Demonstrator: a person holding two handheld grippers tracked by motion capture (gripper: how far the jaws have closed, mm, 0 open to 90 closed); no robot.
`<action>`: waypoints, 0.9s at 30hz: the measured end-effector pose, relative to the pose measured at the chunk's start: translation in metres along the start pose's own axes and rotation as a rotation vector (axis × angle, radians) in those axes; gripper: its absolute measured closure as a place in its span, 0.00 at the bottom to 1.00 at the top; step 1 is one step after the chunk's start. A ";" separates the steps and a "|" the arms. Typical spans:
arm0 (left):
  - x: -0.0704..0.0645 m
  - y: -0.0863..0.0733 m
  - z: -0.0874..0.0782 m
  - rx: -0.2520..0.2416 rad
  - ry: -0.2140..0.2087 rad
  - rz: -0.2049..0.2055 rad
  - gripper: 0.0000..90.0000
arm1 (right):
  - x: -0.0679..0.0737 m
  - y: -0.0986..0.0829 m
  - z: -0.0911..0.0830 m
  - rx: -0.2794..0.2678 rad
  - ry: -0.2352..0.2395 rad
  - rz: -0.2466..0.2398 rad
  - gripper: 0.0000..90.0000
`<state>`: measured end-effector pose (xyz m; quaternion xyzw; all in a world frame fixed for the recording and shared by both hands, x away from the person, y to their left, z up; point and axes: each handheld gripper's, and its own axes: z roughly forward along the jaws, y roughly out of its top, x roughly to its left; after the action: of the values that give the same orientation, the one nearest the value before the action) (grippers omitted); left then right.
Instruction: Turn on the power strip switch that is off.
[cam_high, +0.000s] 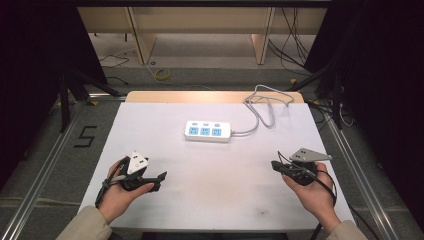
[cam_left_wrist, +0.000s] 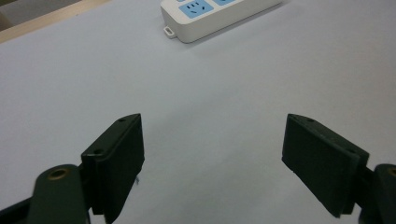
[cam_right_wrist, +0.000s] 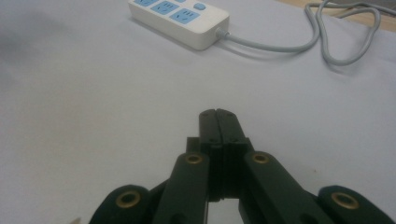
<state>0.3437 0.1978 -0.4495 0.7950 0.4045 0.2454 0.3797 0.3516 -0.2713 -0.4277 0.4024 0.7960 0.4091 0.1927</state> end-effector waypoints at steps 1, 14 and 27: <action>0.000 0.000 0.000 0.002 0.000 0.001 0.23 | 0.000 0.002 0.002 0.001 0.000 -0.003 1.00; -0.001 0.000 0.000 0.001 0.002 0.001 0.23 | -0.002 0.016 0.019 0.010 0.006 -0.017 1.00; -0.002 0.001 0.001 0.001 0.004 0.005 0.23 | -0.003 0.028 0.033 0.018 0.010 -0.019 1.00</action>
<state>0.3439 0.1955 -0.4500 0.7957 0.4033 0.2477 0.3779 0.3873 -0.2476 -0.4247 0.3945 0.8044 0.4020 0.1890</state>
